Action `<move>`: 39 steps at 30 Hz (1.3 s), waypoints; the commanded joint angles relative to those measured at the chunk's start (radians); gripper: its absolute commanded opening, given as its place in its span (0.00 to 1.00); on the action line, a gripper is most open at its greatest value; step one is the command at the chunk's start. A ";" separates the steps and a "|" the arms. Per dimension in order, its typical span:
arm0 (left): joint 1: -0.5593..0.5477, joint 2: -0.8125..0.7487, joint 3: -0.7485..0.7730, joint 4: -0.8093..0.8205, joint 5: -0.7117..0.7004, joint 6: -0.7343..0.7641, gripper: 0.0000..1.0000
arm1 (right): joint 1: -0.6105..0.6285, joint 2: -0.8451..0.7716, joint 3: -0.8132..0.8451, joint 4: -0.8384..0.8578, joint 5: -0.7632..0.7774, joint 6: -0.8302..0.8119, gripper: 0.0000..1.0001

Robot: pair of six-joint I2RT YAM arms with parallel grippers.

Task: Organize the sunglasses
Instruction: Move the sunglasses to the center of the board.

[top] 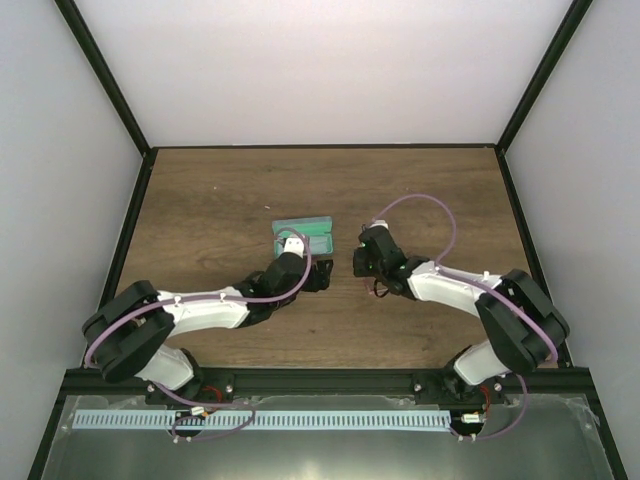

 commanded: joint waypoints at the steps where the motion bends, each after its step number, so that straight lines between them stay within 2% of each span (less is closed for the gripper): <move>1: -0.001 -0.048 -0.057 0.098 -0.042 -0.050 0.88 | 0.028 -0.106 -0.017 0.001 0.032 0.004 0.31; 3: -0.001 -0.055 -0.064 0.097 -0.072 -0.072 0.99 | 0.028 -0.184 -0.053 -0.006 0.053 0.014 0.40; 6: -0.002 -0.066 -0.075 0.095 -0.098 -0.091 1.00 | 0.028 -0.335 -0.141 0.003 0.110 0.033 0.51; 8: -0.004 -0.087 -0.102 0.122 -0.106 -0.116 1.00 | 0.027 -0.419 -0.211 0.025 0.151 0.064 0.70; 10: -0.004 -0.108 -0.117 0.121 -0.114 -0.152 1.00 | 0.018 -0.487 -0.277 0.052 0.148 0.103 0.83; 12: -0.006 -0.129 -0.110 0.084 -0.108 -0.175 1.00 | 0.010 -0.529 -0.311 0.036 0.134 0.187 0.88; 14: -0.009 -0.147 -0.084 0.007 -0.130 -0.201 1.00 | 0.010 -0.541 -0.321 -0.021 0.151 0.268 0.88; 16: -0.013 -0.153 -0.046 -0.102 -0.183 -0.247 0.94 | 0.010 -0.529 -0.322 -0.084 0.178 0.336 0.88; 18: -0.013 -0.157 -0.031 -0.141 -0.203 -0.260 0.93 | 0.010 -0.513 -0.308 -0.154 0.196 0.398 0.84; 23: -0.023 -0.132 -0.034 -0.078 -0.182 -0.309 0.91 | 0.010 -0.555 -0.338 -0.218 0.226 0.508 0.74; 27: -0.048 -0.026 0.049 -0.110 -0.203 -0.337 0.91 | 0.009 -0.652 -0.387 -0.229 0.254 0.605 0.72; 31: -0.059 0.089 0.121 -0.087 -0.182 -0.346 0.91 | 0.007 -0.708 -0.425 -0.186 0.243 0.620 0.69; 39: -0.062 0.211 0.230 -0.080 -0.144 -0.320 0.91 | -0.015 -0.610 -0.425 -0.132 0.217 0.603 0.60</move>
